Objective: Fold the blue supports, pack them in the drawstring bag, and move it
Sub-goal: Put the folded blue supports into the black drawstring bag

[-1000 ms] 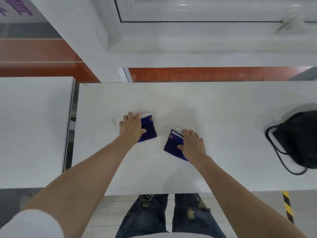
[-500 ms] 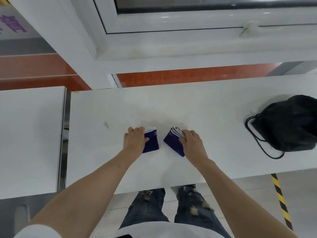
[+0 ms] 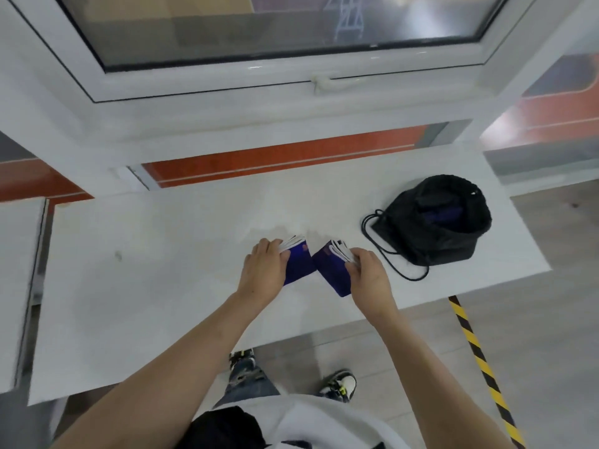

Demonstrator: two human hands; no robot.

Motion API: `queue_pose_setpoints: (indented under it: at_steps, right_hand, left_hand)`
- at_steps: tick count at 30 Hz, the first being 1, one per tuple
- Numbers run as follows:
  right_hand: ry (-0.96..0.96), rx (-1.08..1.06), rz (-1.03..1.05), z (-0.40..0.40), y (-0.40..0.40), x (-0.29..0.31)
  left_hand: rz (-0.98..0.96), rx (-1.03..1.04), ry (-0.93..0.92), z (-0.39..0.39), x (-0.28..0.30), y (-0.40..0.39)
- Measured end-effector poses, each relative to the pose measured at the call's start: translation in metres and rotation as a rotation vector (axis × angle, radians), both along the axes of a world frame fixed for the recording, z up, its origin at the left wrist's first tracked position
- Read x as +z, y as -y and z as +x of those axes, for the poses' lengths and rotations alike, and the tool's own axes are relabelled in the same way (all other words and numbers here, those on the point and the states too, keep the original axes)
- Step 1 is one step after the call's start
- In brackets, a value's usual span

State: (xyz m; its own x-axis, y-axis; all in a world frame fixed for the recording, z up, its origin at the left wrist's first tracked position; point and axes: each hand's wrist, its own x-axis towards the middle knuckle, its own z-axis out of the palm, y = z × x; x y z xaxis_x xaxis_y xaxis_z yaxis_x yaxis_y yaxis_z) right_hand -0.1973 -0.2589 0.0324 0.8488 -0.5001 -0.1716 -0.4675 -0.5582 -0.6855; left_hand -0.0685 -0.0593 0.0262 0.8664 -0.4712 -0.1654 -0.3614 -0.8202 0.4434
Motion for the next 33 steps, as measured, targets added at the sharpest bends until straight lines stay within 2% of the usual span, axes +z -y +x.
queue_pose_setpoints:
  at_steps: [8,15,22,25,33]
  right_hand:
    - [0.081,-0.029,-0.080,-0.080,0.127,0.022]
    - [0.193,-0.150,-0.061,-0.112,0.213,0.048]
    - [0.269,-0.255,-0.063,-0.082,0.311,0.050]
    - [0.234,-0.313,-0.037,-0.069,0.352,0.043]
    - [0.165,-0.260,0.056,-0.024,0.414,0.037]
  left_hand:
    - [-0.097,-0.066,0.069,-0.082,0.027,0.141]
    - [-0.186,-0.080,0.104,-0.092,0.045,0.236]
    - [-0.382,-0.075,0.093,-0.063,0.059,0.330]
    - [-0.423,-0.048,0.043,-0.044,0.060,0.367]
    - [-0.329,0.097,-0.157,-0.007,0.041,0.414]
